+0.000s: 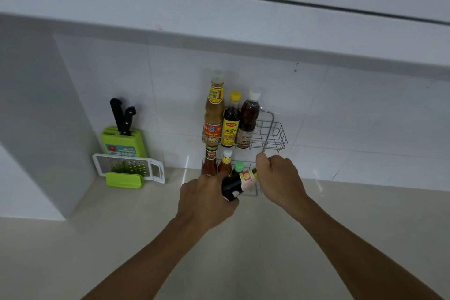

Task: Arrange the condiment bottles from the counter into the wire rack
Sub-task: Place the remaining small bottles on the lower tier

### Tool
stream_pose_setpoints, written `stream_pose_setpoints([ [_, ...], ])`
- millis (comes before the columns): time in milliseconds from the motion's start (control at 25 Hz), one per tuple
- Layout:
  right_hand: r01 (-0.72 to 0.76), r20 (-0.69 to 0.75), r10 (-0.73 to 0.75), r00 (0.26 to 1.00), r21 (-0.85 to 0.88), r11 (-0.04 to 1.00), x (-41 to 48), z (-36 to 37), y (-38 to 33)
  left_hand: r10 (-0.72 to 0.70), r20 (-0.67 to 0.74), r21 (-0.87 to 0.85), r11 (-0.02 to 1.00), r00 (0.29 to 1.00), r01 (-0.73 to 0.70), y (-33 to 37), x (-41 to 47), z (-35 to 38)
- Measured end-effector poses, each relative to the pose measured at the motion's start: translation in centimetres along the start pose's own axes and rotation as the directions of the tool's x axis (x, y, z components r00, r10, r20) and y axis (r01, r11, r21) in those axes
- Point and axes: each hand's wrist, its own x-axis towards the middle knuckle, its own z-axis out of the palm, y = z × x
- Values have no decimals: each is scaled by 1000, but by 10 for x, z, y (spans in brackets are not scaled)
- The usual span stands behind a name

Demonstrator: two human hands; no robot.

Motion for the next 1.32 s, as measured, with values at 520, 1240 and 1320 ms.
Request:
stream_pose_setpoints([
  [520,374,-154,-370,916,-3,927,8,4,13,192,598,-599,752,778,276,-15,18,-7],
  [1240,-55,-107,106,989,401,914,27,77,88,-119,483,-586,692,868,421,-76,68,110],
  [1320,-115,-170,218,961,473,874,44,83,98,-284,428,-642,573,858,509,-91,76,125],
])
